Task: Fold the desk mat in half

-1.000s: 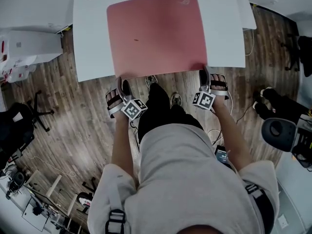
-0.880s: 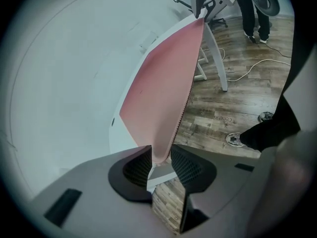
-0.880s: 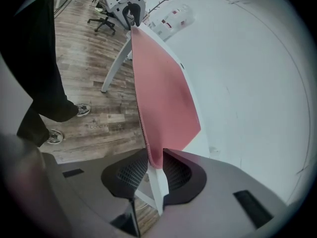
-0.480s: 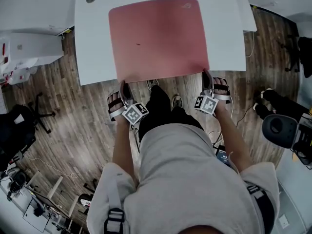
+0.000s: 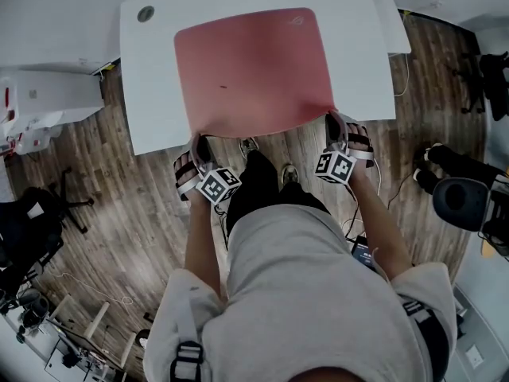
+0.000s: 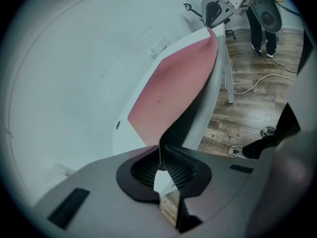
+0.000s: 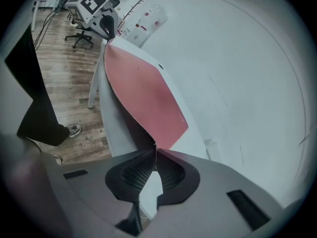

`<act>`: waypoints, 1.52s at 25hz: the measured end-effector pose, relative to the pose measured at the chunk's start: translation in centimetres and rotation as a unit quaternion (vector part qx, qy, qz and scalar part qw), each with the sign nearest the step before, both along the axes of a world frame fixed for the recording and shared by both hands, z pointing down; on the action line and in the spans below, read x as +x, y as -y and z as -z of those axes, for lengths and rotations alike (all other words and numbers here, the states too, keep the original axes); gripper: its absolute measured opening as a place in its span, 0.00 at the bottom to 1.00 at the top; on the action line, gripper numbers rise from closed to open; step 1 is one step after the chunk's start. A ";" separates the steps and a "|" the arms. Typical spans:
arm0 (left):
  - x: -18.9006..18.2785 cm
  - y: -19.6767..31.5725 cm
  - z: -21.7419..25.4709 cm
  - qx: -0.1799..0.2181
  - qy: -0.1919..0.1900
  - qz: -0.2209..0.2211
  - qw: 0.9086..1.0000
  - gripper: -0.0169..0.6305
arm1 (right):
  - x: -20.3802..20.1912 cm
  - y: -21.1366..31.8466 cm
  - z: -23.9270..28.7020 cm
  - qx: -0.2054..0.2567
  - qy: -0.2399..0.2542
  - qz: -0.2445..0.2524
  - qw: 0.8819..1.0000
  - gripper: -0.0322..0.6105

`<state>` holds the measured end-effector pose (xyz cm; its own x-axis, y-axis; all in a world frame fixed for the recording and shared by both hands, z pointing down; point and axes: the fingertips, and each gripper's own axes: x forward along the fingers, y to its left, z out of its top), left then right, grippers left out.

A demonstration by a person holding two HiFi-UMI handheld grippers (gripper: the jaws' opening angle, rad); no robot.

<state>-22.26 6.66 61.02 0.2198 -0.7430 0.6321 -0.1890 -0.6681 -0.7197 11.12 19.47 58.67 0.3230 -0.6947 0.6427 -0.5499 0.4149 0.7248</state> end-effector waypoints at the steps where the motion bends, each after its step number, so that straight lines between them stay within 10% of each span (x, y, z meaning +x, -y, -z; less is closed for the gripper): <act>1: 0.2 0.3 0.0 -0.002 -0.003 0.002 1.000 0.09 | 0.2 0.2 0.0 -0.001 0.002 -0.003 1.000 0.13; 38: 3.1 4.7 -3.3 -0.224 -0.005 0.011 0.975 0.08 | 1.8 4.2 -4.0 -0.146 0.066 -0.071 0.985 0.13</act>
